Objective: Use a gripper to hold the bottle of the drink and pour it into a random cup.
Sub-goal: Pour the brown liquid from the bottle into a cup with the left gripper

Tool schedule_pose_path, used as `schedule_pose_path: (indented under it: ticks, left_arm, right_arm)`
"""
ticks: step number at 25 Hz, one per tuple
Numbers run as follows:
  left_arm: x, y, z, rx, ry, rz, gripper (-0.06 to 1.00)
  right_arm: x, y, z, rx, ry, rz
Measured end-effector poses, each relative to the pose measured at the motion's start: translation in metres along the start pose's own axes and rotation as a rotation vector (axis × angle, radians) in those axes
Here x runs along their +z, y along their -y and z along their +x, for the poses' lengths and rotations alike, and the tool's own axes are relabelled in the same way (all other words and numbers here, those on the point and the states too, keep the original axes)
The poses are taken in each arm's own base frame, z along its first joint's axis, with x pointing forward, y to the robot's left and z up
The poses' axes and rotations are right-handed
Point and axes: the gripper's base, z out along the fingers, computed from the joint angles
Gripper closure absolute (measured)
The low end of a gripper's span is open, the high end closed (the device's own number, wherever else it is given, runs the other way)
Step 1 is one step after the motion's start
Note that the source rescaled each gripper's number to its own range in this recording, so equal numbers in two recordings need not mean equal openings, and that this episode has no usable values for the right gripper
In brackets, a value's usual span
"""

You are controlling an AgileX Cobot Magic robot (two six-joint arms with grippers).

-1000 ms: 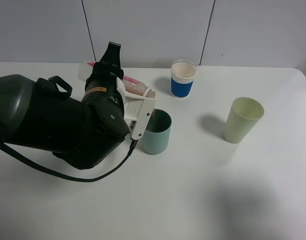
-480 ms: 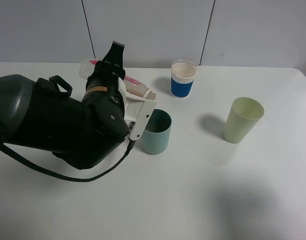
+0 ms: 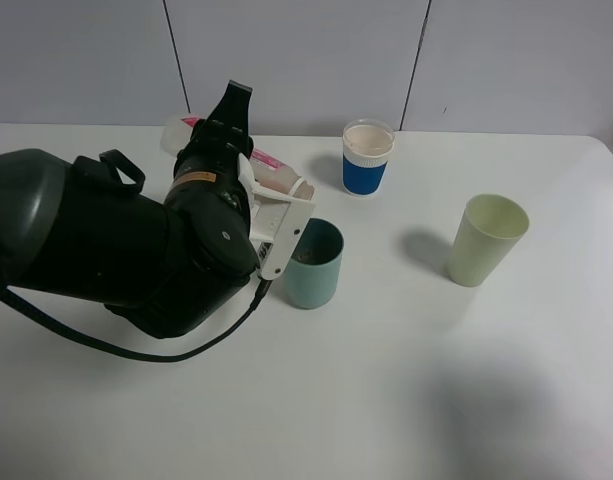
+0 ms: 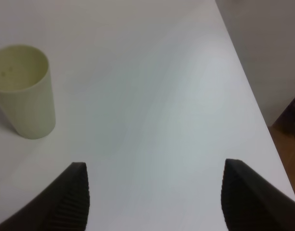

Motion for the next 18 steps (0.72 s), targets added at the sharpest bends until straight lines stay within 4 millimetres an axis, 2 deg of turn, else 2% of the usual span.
schedule_pose_path:
  ticks: [9,18]
  left_arm:
    - [0.0000,-0.0003,-0.0001,-0.041,0.001,-0.003,0.94]
    - [0.0030,0.0058,-0.0042,-0.314,0.050,0.074,0.94]
  right_arm:
    - [0.0000,0.0000,0.0000,0.000,0.000,0.000]
    - [0.0000,0.0000,0.0000,0.000,0.000,0.000]
